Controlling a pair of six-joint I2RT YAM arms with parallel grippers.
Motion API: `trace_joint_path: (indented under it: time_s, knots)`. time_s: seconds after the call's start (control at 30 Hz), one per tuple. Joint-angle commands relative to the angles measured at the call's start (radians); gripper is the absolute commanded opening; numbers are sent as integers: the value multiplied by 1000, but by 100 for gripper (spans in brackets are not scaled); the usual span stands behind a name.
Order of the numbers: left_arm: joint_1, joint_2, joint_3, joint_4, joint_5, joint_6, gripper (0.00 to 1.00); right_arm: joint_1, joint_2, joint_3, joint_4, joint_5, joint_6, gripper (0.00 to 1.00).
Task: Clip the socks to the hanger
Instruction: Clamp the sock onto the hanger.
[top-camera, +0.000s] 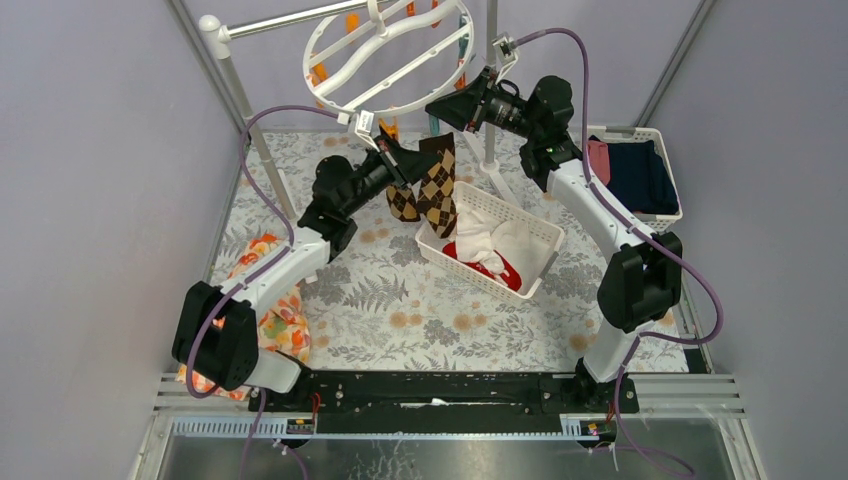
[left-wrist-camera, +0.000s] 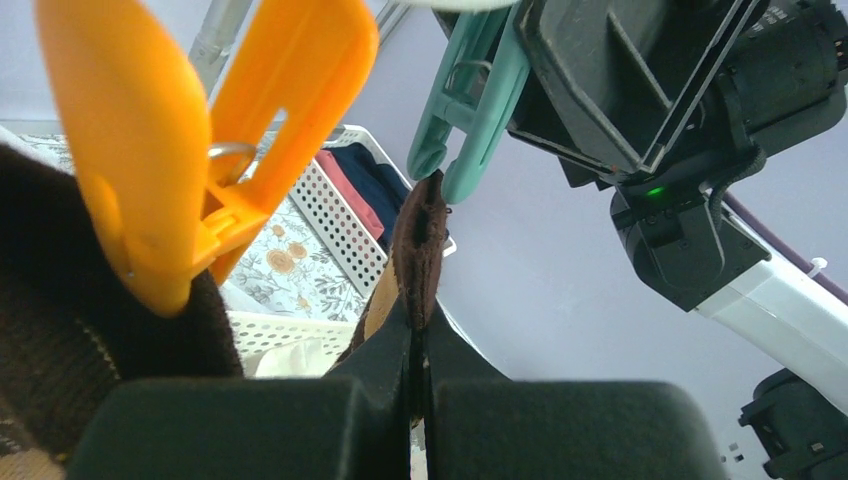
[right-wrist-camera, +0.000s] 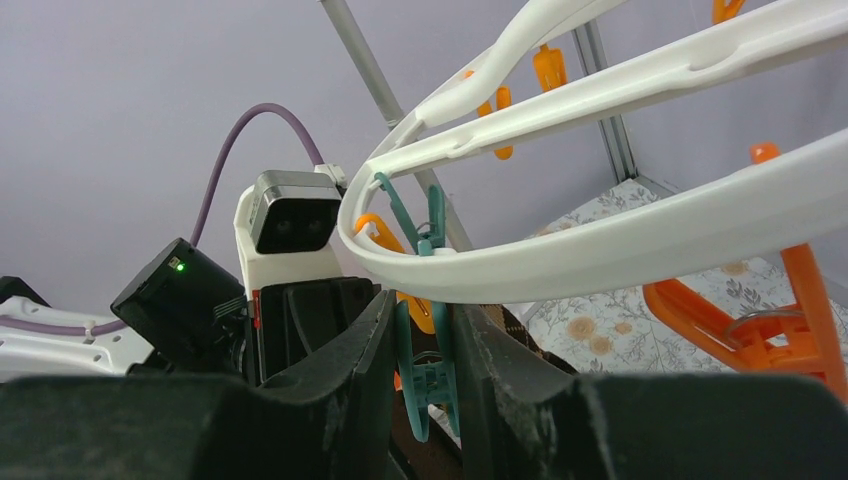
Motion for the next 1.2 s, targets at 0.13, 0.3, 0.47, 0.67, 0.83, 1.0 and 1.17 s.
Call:
trace_joint_path:
  time_s: [0.13,0.3,0.47,0.67,0.83,1.0,1.17]
  knots:
    - [18,24,22,103,48,-47,0,14,-53,-2,64,-23,11,0]
    - [22,20,18,109,46,-52,0,13,-53,-4,71,-27,16,0]
    - [34,12,3,139,36,-76,0,13,-53,-3,72,-33,17,0]
    - [41,13,0,132,26,-84,0,14,-55,-4,83,-36,26,0]
    - [47,18,-2,148,29,-99,0,14,-50,-3,90,-41,34,0]
    - [51,23,1,176,39,-124,0,14,-50,-8,97,-45,39,0]
    - [54,27,2,192,52,-142,0,14,-48,-5,104,-48,43,0]
